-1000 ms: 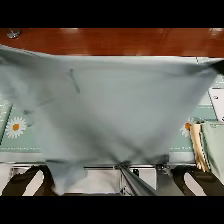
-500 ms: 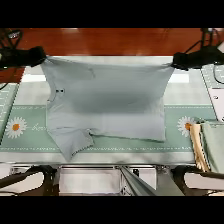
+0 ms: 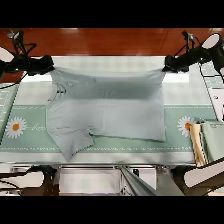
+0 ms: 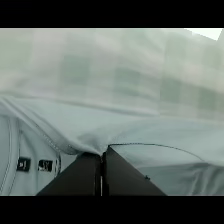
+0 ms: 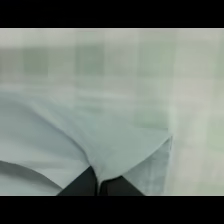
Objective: Fold the shirts.
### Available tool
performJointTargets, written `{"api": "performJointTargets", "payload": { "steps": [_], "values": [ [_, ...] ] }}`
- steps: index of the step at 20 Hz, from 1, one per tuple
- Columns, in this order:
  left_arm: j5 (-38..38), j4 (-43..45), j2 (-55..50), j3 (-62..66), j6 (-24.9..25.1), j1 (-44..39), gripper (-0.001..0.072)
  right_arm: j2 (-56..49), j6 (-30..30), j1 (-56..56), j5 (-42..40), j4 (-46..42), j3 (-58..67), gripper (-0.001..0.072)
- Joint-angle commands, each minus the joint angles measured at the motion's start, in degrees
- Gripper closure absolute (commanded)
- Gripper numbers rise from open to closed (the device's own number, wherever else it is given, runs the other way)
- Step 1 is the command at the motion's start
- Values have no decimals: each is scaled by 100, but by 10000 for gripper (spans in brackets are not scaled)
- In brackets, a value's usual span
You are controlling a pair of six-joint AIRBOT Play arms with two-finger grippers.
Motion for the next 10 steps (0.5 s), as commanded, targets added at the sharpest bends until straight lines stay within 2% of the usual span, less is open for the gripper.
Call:
{"api": "performJointTargets", "payload": {
  "steps": [1,7,8,9,10],
  "values": [
    [-1405,142,-66,61,533,181,691,-42,-256,-107,1248,-26,-94,687],
    [-2002,278,-592,-481,570,177,689,-44,-79,61,780,-70,-1250,680],
    [-2140,278,-671,-479,568,177,620,-44,39,59,780,-83,-1259,527],
    [-2286,291,-699,-479,570,175,268,-26,120,26,879,-79,-1207,157],
    [-2417,391,-684,-466,549,177,14,2,111,-31,1051,-81,-1119,92]
  ]
}}
